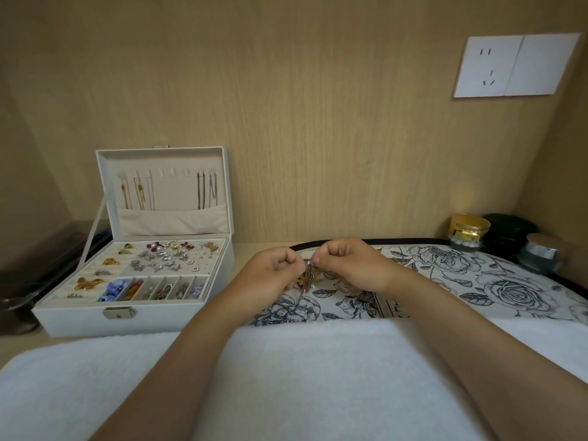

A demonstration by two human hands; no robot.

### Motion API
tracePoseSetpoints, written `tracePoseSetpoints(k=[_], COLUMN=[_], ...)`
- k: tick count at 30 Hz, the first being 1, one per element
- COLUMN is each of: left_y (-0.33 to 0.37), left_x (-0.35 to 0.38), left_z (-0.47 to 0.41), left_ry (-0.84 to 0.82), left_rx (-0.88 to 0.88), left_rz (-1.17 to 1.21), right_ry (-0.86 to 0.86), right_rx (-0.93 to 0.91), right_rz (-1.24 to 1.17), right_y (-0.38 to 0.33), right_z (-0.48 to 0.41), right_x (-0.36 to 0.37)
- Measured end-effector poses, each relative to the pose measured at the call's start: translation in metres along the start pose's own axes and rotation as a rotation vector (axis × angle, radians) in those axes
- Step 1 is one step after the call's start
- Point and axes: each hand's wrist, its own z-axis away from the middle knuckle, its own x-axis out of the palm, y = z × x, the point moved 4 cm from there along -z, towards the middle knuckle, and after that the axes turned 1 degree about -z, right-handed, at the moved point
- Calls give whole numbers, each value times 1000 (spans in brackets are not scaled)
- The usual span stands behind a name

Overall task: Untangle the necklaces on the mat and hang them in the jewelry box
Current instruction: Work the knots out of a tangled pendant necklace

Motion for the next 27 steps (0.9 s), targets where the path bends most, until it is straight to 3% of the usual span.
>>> tracePoseSetpoints(k=[3,8,21,27], left_y=[-7,-5,0,3], left_x=[-2,-4,-3,0], left_z=[-1,-2,-3,2], left_ry=[36,113,147,83], left_rx=[-19,128,126,43], left_rz=[-104,-273,-218,-39], right_ry=[17,36,84,66], right_rx=[14,4,-50,-57], right_rz=[-23,-44,-63,-61], right_y=[3,3,-1,-3], right_z=[-2,-2,-2,-1], right_x=[0,1,2,2])
